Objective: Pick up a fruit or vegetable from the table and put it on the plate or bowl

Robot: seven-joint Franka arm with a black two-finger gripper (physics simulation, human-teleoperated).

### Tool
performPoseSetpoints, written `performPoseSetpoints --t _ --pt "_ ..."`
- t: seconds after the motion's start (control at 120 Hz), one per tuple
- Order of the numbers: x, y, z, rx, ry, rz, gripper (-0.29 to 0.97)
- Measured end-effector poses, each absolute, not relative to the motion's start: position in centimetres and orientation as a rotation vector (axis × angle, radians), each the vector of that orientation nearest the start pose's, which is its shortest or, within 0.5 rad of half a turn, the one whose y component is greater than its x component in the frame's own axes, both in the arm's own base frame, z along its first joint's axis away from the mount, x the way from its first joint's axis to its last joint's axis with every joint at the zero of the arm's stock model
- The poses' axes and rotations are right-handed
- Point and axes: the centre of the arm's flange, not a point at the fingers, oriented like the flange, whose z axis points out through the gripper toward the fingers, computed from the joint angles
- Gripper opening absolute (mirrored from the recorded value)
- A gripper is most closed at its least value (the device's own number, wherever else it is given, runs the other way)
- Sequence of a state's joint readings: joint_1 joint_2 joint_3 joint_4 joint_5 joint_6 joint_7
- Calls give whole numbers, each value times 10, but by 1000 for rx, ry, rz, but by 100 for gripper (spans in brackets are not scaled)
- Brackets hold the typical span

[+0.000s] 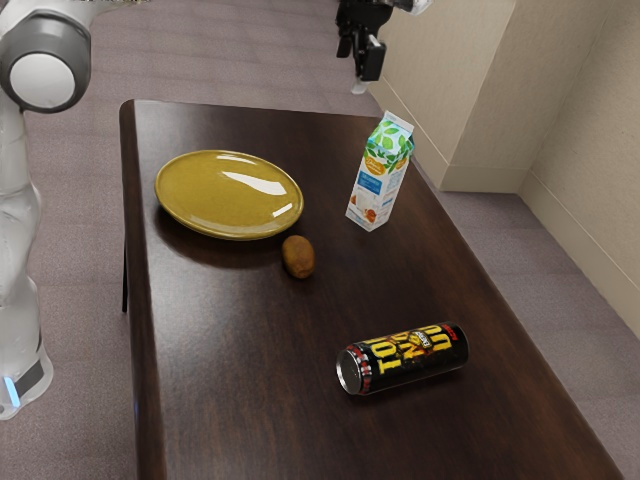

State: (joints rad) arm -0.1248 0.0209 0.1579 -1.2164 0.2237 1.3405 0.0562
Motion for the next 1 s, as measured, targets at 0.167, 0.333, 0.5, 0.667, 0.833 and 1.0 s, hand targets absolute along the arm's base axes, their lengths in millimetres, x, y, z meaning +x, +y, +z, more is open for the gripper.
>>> performPoseSetpoints --t 0.167,0.333,0.5,0.667,0.833,1.0 --pt "523 14 751 -2917 24 -105 68" --pt "520 -55 743 -2986 97 -94 68" --pt "517 -110 713 -3043 -85 -4 68" --pt "539 -97 682 -2978 -575 49 68" --pt "554 -46 617 -2832 -1092 167 68" --pt "549 -15 595 -2697 -1503 150 68"
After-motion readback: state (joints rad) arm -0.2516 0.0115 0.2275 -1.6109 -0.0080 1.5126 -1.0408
